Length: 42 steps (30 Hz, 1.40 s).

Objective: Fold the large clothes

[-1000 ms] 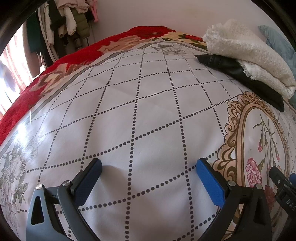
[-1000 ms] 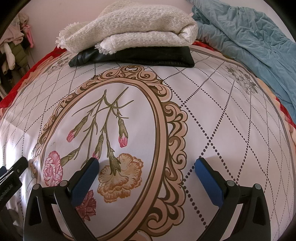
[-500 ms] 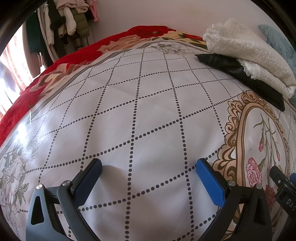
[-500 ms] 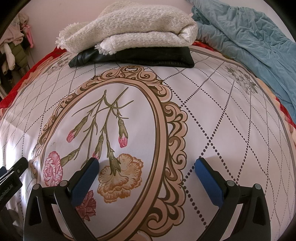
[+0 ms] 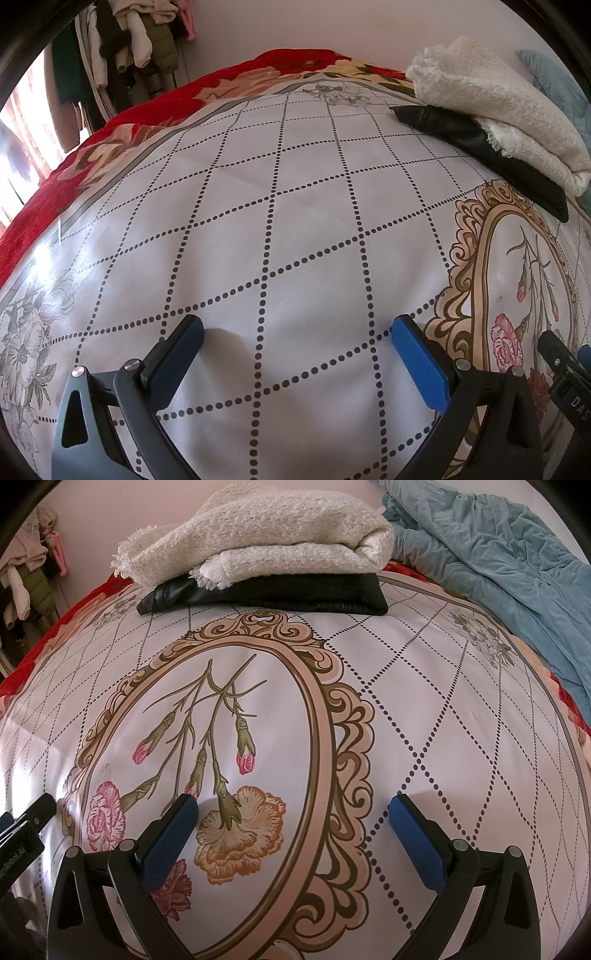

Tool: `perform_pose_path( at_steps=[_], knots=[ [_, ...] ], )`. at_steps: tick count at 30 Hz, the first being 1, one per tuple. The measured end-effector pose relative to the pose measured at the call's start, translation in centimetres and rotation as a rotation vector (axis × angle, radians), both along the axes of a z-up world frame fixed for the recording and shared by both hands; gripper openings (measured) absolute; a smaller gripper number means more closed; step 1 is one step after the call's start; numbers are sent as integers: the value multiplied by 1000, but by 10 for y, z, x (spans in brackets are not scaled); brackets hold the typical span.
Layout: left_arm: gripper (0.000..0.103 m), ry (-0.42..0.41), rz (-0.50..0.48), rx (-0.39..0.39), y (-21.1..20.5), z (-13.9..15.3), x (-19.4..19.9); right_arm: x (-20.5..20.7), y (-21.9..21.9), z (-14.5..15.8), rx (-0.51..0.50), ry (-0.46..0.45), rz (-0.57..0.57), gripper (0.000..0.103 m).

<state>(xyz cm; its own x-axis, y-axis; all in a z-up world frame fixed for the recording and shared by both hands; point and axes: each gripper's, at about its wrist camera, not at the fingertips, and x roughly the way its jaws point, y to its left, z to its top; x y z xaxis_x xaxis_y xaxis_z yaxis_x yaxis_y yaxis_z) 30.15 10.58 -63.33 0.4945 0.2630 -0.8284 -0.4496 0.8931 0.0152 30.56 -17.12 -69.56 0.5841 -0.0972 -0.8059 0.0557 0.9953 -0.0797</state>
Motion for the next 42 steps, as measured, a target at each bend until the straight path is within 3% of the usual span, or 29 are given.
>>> perform_pose_path(
  at_steps=[42],
  knots=[
    [103,-5,-2,4,-3,3,-3,0,0,0,1,0,1,103]
  ],
)
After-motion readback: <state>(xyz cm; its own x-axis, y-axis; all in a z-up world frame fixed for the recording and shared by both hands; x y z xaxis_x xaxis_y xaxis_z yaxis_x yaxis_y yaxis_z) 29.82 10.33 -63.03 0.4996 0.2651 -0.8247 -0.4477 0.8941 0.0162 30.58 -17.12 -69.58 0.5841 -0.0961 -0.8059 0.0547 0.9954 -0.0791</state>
